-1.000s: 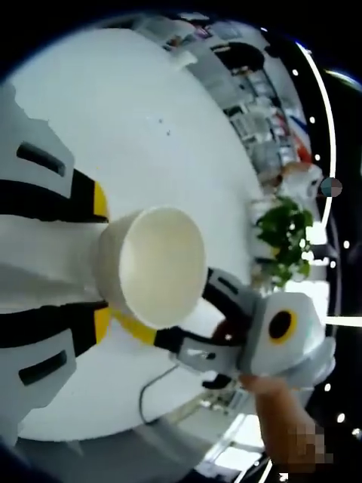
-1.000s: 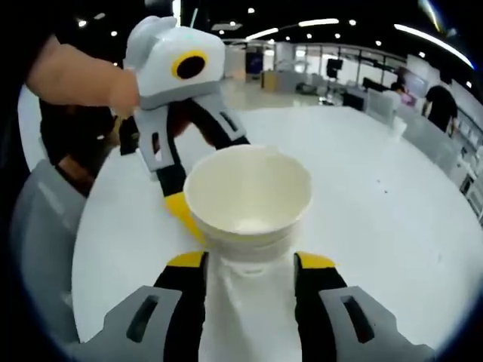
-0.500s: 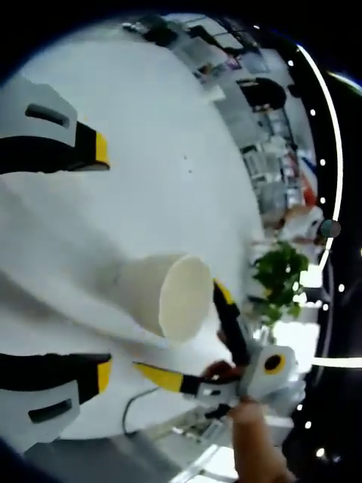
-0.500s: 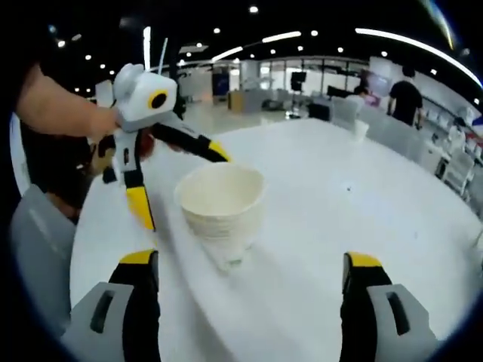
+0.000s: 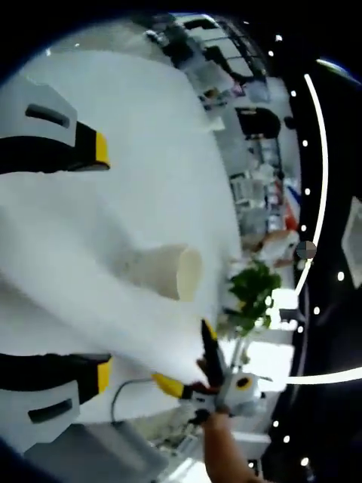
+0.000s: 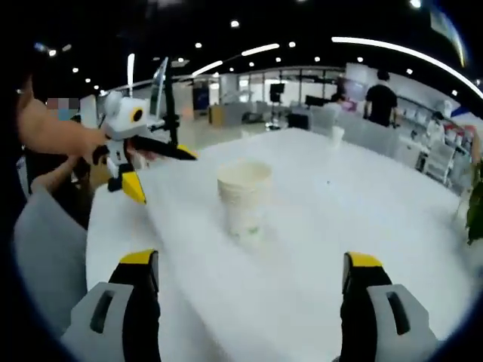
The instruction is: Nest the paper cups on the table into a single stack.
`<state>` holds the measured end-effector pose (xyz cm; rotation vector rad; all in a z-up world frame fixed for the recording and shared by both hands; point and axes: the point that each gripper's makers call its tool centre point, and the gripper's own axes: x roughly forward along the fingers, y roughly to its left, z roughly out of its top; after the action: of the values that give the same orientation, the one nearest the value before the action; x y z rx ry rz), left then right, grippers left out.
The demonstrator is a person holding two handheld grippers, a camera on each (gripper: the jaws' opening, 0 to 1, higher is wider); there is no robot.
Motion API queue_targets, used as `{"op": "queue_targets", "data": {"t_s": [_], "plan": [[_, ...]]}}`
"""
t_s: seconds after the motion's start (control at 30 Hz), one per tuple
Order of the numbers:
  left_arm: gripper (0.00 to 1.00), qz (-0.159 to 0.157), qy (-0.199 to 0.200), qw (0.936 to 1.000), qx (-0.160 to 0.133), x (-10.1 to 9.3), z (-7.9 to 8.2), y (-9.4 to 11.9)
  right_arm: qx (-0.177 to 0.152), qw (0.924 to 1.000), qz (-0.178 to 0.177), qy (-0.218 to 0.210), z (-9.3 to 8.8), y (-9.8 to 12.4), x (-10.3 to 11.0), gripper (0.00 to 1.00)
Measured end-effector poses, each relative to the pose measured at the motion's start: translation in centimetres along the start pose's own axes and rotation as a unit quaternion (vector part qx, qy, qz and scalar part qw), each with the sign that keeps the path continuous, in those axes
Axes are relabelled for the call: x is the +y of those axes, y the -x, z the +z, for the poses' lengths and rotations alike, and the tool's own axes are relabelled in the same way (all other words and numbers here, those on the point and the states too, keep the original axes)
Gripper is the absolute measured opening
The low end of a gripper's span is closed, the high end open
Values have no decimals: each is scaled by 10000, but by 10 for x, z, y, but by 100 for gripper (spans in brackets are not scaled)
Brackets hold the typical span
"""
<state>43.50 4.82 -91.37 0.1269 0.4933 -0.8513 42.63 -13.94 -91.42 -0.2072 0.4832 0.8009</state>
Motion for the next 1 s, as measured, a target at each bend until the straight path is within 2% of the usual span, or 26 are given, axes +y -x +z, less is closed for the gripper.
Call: {"op": "queue_targets", "data": {"t_s": [0.2, 0.4, 0.53, 0.7, 0.9, 1.0], "plan": [[98, 210, 174, 9996, -103, -4, -16, 28, -108, 9996, -209, -155, -12, 23, 13, 100], [98, 351, 263, 9988, -212, -21, -29, 56, -253, 9983, -430, -288, -20, 52, 26, 100], [98, 435, 186, 9983, -343, -28, -29, 70, -328, 9977, -521, -285, -25, 69, 33, 100], [98, 493, 235, 9978, -365, -30, -31, 82, -314, 9981, -489, -215, -30, 78, 43, 100], [98, 542, 392, 9970, -396, -35, -37, 90, -317, 9981, -489, -182, -34, 80, 50, 100], [98, 520, 342, 9974, -358, -40, -40, 91, -328, 9982, -474, -181, -34, 82, 53, 100]]}}
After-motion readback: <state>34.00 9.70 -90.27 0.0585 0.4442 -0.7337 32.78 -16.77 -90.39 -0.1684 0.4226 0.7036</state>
